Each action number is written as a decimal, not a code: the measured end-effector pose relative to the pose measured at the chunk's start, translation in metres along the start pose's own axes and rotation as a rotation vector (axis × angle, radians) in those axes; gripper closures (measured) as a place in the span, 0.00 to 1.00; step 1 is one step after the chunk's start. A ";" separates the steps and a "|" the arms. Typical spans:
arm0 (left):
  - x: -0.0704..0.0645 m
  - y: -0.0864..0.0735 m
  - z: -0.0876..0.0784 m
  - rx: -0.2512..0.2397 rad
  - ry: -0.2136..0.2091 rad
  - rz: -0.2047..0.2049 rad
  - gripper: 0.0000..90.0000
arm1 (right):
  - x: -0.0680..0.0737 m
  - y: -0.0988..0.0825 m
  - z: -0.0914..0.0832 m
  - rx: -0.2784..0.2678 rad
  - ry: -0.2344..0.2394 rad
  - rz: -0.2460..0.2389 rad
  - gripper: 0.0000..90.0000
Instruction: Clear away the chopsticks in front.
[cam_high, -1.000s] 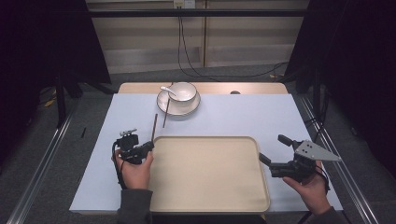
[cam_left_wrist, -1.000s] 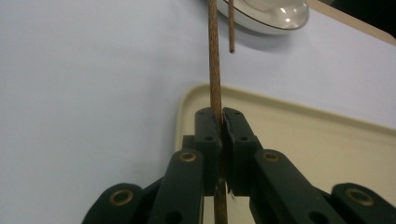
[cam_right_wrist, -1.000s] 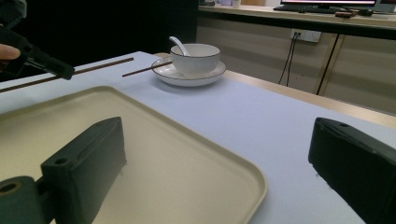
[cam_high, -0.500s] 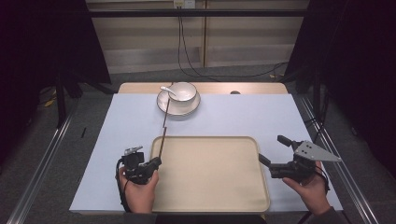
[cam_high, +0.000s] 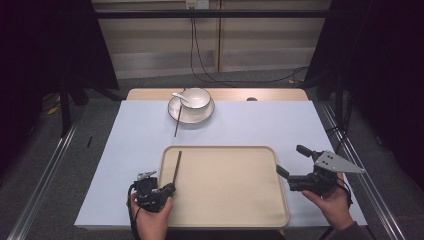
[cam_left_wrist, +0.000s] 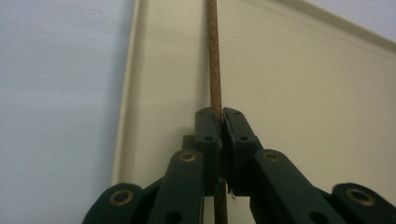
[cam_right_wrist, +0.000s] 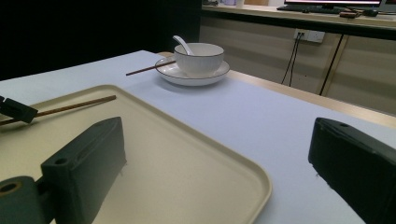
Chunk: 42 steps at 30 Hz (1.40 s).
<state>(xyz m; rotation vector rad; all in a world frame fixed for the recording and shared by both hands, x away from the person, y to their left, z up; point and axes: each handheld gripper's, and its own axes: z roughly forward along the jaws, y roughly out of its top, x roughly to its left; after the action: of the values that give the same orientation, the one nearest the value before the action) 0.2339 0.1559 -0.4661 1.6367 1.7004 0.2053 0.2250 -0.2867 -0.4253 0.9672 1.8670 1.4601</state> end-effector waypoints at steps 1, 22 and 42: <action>0.000 0.000 0.001 -0.003 0.006 -0.003 0.95 | 0.000 0.000 0.000 0.000 0.000 0.000 0.04; -0.003 0.021 0.007 -0.057 0.002 0.048 0.76 | 0.002 0.000 0.000 0.003 0.009 0.004 0.04; 0.001 0.101 0.030 -0.216 -0.048 0.214 0.46 | 0.000 0.000 0.000 0.006 0.020 -0.003 0.05</action>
<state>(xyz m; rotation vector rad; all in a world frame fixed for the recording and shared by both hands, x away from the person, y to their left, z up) 0.3320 0.1621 -0.4282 1.6443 1.4133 0.4350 0.2245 -0.2866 -0.4254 0.9565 1.8873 1.4680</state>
